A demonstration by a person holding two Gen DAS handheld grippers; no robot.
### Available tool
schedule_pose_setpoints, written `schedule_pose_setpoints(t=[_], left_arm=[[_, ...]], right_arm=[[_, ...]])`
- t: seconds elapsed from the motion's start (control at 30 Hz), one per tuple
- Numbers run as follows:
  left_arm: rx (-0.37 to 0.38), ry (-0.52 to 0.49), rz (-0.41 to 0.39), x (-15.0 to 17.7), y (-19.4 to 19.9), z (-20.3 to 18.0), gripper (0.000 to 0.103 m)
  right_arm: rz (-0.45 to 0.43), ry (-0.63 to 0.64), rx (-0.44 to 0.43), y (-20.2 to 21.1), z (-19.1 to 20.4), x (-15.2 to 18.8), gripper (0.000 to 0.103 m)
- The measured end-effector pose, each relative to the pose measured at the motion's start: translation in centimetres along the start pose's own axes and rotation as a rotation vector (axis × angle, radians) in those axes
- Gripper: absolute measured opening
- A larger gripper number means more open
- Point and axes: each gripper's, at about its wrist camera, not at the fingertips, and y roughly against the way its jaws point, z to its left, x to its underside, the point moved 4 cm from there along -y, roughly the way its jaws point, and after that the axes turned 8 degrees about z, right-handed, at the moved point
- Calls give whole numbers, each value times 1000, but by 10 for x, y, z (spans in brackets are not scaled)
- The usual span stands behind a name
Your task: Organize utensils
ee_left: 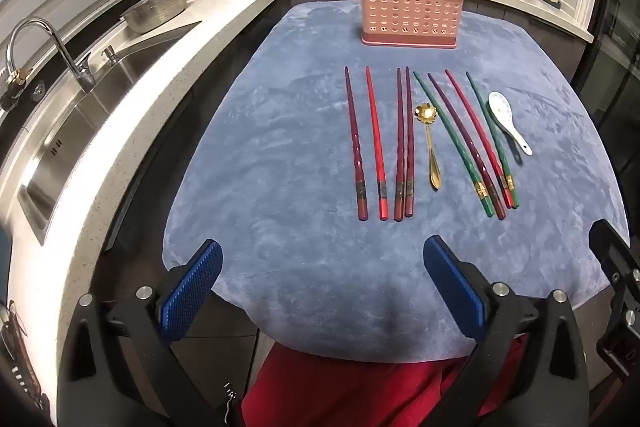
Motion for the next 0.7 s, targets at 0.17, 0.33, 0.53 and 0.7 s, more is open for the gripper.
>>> schedule_pose_setpoints(t=[0.17, 0.33, 0.53, 0.7], left_arm=[[9, 4, 5, 0, 0, -1, 96], [15, 6, 8, 2, -3, -3, 96], [13, 9, 11, 5, -4, -6, 96], [13, 11, 14, 6, -5, -1, 96]], right_arm=[[-3, -5, 0, 1, -1, -1, 96], [-9, -2, -3, 4, 0, -1, 96], [-3, -2, -6, 0, -3, -1, 96], [-4, -4, 0, 2, 0, -2, 96]])
